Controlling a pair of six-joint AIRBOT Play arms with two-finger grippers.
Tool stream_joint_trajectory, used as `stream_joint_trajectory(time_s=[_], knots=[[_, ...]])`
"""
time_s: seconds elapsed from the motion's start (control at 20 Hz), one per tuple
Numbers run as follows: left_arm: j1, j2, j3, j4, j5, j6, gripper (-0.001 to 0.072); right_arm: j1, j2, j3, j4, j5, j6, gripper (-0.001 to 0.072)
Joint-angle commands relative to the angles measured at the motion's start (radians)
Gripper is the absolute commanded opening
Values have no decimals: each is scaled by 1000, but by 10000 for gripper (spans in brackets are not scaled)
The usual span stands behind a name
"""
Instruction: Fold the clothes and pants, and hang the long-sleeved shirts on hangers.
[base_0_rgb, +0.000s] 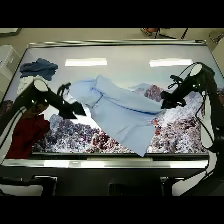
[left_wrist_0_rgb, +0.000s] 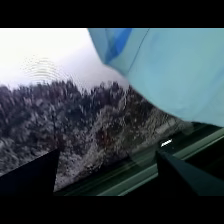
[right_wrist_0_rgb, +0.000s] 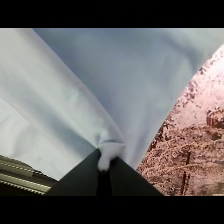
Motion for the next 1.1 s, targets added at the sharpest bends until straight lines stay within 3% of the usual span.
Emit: stream_joint_trajectory(time_s=[0.0,0.1,0.4,0.55,0.6,0.75,0.8,0.95,1.05], knots=[[-109,118,-375,-206,241,16,705,1,-1,0,-13,19,4,38],[-208,116,-495,-383,387,93,705,1,-1,0,-13,21,11,38],[-443,80,-520,-683,772,103,703,1,-1,0,-9,34,12,38],[-498,40,-482,-753,817,100,703,1,-1,0,16,34,14,38],[-513,23,-461,-753,817,99,618,1,0,0,28,41,15,38],[-531,-1,-425,-752,819,84,116,1,21,0,41,51,14,38],[-527,6,-418,-752,813,129,20,1,38,0,37,39,9,38],[-481,112,-370,-703,789,334,17,-1,130,3,39,-58,2,38],[-403,266,-295,-551,782,391,17,-1,233,16,38,-197,-12,38]])
